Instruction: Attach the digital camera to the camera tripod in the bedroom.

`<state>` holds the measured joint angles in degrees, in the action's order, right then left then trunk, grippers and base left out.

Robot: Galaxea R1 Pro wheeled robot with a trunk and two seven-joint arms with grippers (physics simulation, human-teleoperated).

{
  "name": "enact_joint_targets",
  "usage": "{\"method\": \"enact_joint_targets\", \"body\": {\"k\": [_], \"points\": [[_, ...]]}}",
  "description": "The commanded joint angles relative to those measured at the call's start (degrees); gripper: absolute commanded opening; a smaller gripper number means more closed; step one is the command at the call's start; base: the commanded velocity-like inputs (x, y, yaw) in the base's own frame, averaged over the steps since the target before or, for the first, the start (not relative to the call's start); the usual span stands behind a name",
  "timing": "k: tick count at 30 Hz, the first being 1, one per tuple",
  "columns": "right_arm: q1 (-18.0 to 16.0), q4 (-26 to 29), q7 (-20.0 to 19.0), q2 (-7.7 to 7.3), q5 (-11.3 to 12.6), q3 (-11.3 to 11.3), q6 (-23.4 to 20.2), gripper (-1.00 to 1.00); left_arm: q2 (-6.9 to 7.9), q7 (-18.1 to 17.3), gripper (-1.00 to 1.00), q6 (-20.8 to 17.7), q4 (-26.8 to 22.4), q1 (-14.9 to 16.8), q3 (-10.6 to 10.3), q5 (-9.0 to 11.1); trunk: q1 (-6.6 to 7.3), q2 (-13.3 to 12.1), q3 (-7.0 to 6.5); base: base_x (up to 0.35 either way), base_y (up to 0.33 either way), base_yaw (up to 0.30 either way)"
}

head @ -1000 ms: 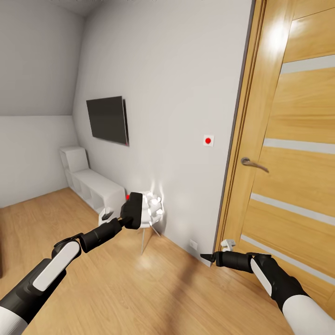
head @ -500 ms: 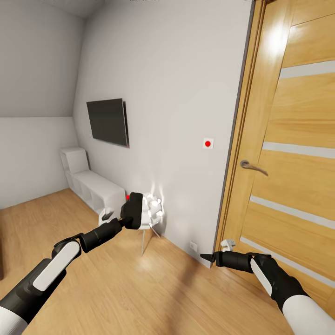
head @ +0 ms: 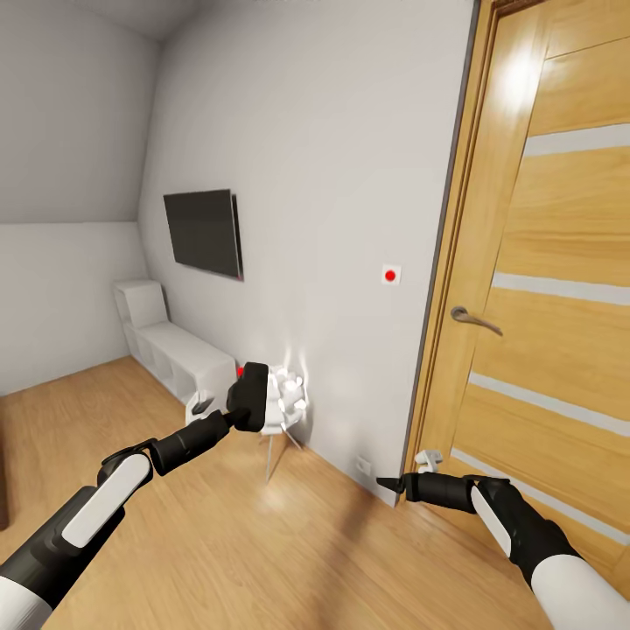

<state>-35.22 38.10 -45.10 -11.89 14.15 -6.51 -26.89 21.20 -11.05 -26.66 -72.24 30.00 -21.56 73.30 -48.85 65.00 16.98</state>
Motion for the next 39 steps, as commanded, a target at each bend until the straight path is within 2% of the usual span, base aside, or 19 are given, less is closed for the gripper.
{"method": "enact_joint_targets", "body": {"k": [1,39], "points": [[-0.04,0.05,0.11,-0.07,0.55,-0.23,-0.44,1.0,0.05,-0.12,-1.0,-0.15,0.0,0.06,-0.06,0.27,0.22,-0.37,-0.11,0.0,0.0,0.0],[-0.03,0.03,0.24,0.05,0.71,-0.26,-0.37,1.0,-0.01,0.12,-1.0,-0.19,0.5,0.06,0.04,0.18,8.57,-15.61,-6.93,0.0,0.0,0.0]]}}
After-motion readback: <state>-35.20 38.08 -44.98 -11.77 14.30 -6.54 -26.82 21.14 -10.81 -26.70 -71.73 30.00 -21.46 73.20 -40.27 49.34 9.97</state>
